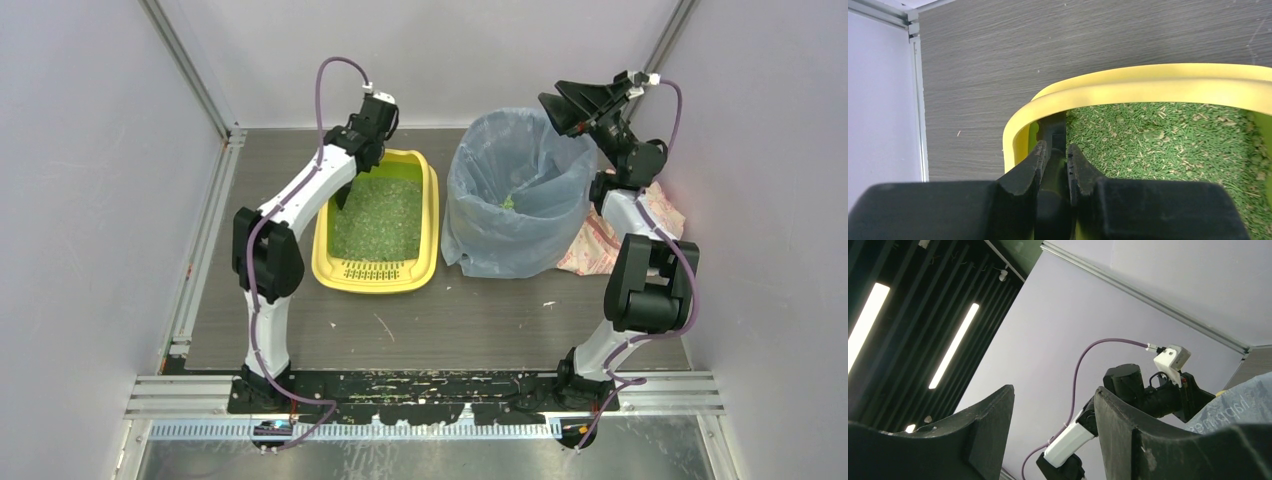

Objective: Clean the litter box

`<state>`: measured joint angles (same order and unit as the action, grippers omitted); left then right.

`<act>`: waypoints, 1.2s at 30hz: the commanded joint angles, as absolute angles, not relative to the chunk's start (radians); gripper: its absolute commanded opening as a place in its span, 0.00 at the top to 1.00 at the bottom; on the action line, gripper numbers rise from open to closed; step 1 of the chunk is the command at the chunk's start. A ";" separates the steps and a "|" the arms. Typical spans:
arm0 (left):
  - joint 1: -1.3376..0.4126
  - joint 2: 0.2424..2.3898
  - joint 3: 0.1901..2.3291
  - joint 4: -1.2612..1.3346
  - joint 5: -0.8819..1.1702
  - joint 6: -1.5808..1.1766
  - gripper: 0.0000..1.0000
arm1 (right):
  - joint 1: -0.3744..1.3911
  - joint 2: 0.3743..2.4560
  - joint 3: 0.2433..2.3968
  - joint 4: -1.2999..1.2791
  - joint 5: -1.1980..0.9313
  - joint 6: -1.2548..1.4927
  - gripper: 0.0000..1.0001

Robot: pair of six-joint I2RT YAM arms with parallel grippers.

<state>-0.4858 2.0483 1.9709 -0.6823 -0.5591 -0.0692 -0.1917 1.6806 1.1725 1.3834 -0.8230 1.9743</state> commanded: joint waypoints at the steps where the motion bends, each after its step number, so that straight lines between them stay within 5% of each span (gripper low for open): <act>1: -0.481 2.055 2.003 -0.640 -0.620 -0.043 1.00 | -0.189 1.685 1.227 1.431 -0.830 1.974 0.35; 21: -0.482 2.093 2.054 -0.703 -0.326 -0.270 1.00 | -0.188 1.694 1.227 1.431 -0.836 1.976 0.35; 36: -0.481 2.015 1.908 -0.512 -0.087 -0.316 1.00 | -0.189 1.701 1.224 1.431 -0.836 1.977 0.35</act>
<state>-0.4606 2.0708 1.9446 -0.6415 -0.2985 -0.2173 -0.1917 1.7035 1.1912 1.3830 -0.8326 1.9743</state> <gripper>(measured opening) 0.157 0.650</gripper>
